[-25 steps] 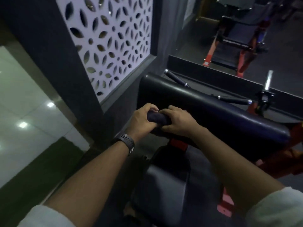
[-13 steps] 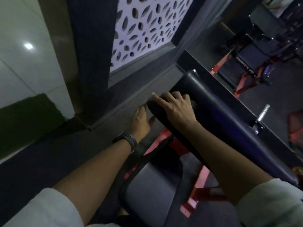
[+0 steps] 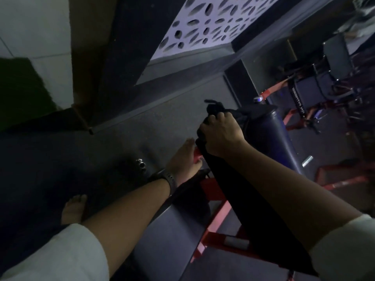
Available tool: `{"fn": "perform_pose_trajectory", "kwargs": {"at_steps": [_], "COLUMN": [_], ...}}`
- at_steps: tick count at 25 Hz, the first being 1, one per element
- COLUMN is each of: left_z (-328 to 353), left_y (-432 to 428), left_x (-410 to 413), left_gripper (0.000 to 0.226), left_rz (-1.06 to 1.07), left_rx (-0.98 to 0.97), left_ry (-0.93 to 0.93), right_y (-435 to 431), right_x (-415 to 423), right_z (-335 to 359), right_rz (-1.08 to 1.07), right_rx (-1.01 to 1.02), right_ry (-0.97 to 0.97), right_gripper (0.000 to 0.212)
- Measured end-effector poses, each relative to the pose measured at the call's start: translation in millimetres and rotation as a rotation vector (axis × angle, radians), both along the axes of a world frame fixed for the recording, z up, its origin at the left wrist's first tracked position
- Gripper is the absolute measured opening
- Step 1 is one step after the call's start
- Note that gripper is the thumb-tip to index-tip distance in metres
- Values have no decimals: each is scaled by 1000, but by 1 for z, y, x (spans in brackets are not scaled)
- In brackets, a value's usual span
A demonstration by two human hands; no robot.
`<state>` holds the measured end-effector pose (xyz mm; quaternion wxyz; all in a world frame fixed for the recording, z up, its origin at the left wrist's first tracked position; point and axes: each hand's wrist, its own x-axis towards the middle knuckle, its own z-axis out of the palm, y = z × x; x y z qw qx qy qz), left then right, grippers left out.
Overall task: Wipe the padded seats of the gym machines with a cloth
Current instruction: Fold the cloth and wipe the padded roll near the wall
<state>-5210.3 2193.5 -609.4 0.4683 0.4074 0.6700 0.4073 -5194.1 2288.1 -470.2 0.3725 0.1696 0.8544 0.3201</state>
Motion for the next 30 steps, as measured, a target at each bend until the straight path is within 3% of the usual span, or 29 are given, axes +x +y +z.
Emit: {"fn": "perform_pose_trajectory", "kwargs": {"at_steps": [5, 8, 11, 15, 18, 22, 25, 27, 30], "left_z": [-16, -16, -21, -27, -25, -29, -34, -29, -33], "left_y": [12, 19, 22, 25, 26, 29, 27, 26, 30], "left_x": [-2, -2, 0, 16, 27, 40, 33, 28, 32], "left_gripper": [81, 72, 69, 81, 88, 61, 96, 105, 83], "left_rz": [-32, 19, 53, 35, 13, -40, -28, -59, -67], "left_rx": [-7, 33, 40, 163, 116, 16, 46, 46, 32], "left_ry": [1, -86, -154, -95, -137, -131, -99, -87, -58], "right_y": [16, 24, 20, 19, 14, 1, 18, 21, 2], "right_x": [-17, -12, -24, -7, -3, -17, -10, -5, -13], "right_z": [-11, -26, -48, -32, -24, -62, -38, -24, -43], "right_rz": [-238, -198, -176, -106, -142, -168, -159, -152, -164], "right_rx": [-57, -126, -104, 5, 106, 15, 81, 195, 126], "right_ry": [-84, -142, -194, -106, -48, -165, -33, 36, -58], "right_gripper": [48, 53, 46, 37, 40, 53, 43, 38, 45]}}
